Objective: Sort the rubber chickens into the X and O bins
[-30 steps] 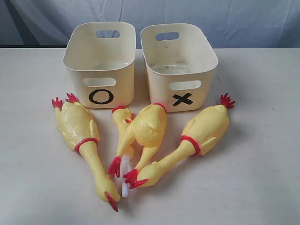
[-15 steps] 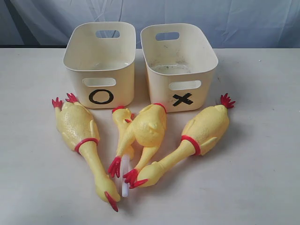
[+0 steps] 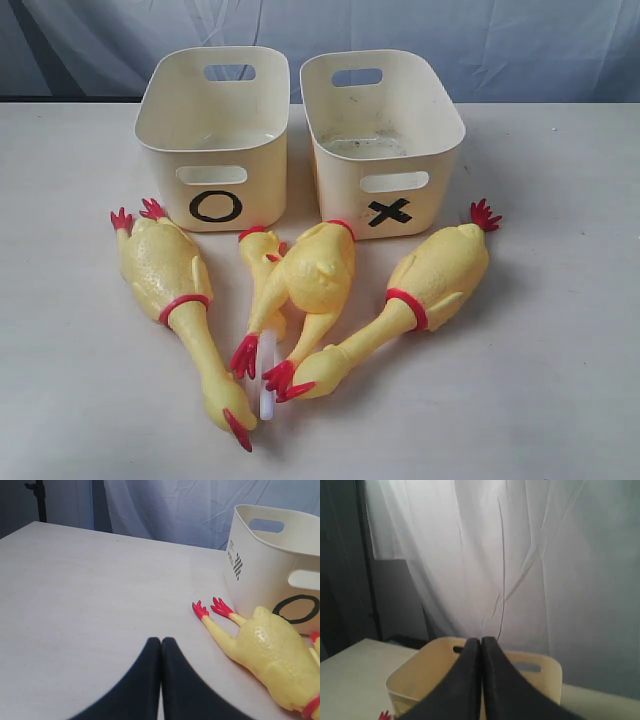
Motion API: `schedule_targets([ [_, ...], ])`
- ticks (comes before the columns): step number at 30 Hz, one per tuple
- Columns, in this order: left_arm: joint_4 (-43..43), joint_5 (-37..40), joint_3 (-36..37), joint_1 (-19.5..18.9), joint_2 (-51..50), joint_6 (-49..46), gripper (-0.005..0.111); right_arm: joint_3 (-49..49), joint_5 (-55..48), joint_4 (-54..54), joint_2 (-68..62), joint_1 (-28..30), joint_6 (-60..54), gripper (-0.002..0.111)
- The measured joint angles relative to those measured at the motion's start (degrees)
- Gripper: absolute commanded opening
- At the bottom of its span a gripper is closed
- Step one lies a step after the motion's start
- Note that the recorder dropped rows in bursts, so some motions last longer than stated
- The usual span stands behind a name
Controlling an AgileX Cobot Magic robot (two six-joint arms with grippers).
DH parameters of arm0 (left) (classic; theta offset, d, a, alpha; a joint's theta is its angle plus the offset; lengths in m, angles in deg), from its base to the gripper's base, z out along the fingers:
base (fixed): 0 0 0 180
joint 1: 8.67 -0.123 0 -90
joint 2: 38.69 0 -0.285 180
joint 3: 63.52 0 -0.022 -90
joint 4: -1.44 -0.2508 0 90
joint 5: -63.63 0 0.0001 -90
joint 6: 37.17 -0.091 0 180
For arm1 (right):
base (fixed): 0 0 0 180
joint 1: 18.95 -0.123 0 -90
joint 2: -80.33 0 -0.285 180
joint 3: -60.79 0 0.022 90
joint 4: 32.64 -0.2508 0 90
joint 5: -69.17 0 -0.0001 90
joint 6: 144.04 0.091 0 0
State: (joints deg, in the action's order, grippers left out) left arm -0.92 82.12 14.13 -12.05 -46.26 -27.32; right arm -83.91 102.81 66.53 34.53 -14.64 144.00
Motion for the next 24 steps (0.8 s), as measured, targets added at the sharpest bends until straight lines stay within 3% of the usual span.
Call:
schedule_targets([
  [3,0.00,0.00,0.00,0.00,0.00,0.00,0.000,0.00,-3.74,0.74,-5.23,0.00,2.15,-0.001],
  [8,0.00,0.00,0.00,0.00,0.00,0.00,0.000,0.00,-21.93,0.96,-12.01,0.00,11.38,-0.001],
  [14,0.00,0.00,0.00,0.00,0.00,0.00,0.000,1.14,-42.91,-0.60,-15.49,0.00,11.63,-0.001],
  [20,0.00,0.00,0.00,0.00,0.00,0.00,0.000,1.35,-62.30,-25.11,-16.03,0.09,9.86,-0.001],
  [22,0.00,0.00,0.00,0.00,0.00,0.00,0.000,1.38,-62.09,-33.83,-16.03,0.09,2.19,-0.001],
  [24,0.00,0.00,0.00,0.00,0.00,0.00,0.000,1.48,-56.07,-45.85,-16.13,-0.38,-16.74,-0.001],
])
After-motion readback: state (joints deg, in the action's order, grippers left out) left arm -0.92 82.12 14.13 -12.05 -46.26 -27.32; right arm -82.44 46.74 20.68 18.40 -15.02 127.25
